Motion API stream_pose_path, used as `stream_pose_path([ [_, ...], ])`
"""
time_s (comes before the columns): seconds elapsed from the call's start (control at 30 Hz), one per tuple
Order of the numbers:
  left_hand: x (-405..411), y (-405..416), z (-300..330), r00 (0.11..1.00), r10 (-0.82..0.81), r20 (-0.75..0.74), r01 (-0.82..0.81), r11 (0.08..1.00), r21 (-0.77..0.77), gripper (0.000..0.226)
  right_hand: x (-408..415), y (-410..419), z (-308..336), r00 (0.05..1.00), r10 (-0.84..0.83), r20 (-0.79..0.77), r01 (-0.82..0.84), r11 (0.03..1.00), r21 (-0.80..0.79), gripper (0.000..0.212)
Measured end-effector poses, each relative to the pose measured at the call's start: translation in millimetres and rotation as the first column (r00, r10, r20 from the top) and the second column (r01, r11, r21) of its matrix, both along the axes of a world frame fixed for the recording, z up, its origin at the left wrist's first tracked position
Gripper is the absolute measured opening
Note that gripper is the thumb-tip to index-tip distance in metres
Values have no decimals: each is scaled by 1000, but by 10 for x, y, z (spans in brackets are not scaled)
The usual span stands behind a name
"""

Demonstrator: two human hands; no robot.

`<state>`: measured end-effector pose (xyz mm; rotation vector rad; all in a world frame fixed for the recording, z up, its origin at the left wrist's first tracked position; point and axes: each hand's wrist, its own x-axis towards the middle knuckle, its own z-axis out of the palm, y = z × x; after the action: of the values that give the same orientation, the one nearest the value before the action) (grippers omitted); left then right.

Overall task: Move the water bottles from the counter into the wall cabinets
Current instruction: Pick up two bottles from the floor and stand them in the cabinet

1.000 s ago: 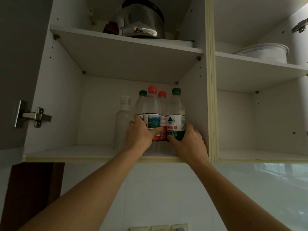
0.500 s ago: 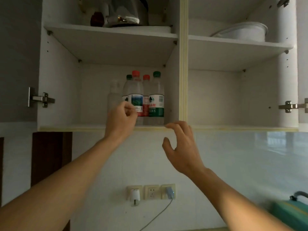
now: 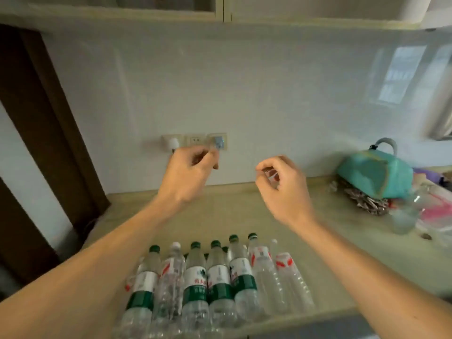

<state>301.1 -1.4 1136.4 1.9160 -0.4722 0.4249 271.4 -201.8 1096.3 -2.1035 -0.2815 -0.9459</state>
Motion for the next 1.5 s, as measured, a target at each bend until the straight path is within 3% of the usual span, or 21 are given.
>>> stream_pose_path([
  [0.1, -303, -87, -664, 986, -107, -125, 116, 991, 71, 49, -406, -107, -534, 994, -67, -86, 69, 997, 25, 12],
  [0.23, -727, -163, -1546, 918, -258, -301, 269, 963, -6, 58, -1006, -258, -1469, 927, -207, -312, 255, 959, 123, 37],
  [0.4, -1317, -53, -2640, 803, -397, -444, 429, 903, -30, 59, -1830, -31, -2744, 693, -375, -616, 609, 761, 223, 39],
  [0.53, -1780, 196, -3628, 714, -332, -617, 389, 920, -44, 55, -2358, 378, -3678, 551, -358, -754, 704, 685, 189, 43],
  [0.73, -2062, 495, -5047, 637, -106, -763, 282, 954, 103, 43, -2658, 657, -4980, 447, -166, -879, 617, 769, 168, 25],
  [0.97, -2226, 652, -6781, 497, 195, -845, 119, 950, 289, 20, -2758, 642, -6570, 249, 63, -967, 446, 878, 172, 6],
  [1.13, -2398, 697, -7954, 373, 322, -870, 9, 937, 350, 22, -2726, 633, -7601, 175, 96, -980, 420, 893, 163, 28],
  [1.33, -2184, 829, -9362, 386, 319, -865, 142, 906, 398, 31, -2487, 910, -9024, 177, 79, -981, 364, 921, 139, 31],
  [1.5, -1898, 895, -10461, 376, 319, -870, 141, 908, 394, 47, -2166, 1227, -10156, 205, 38, -978, 334, 937, 106, 44],
])
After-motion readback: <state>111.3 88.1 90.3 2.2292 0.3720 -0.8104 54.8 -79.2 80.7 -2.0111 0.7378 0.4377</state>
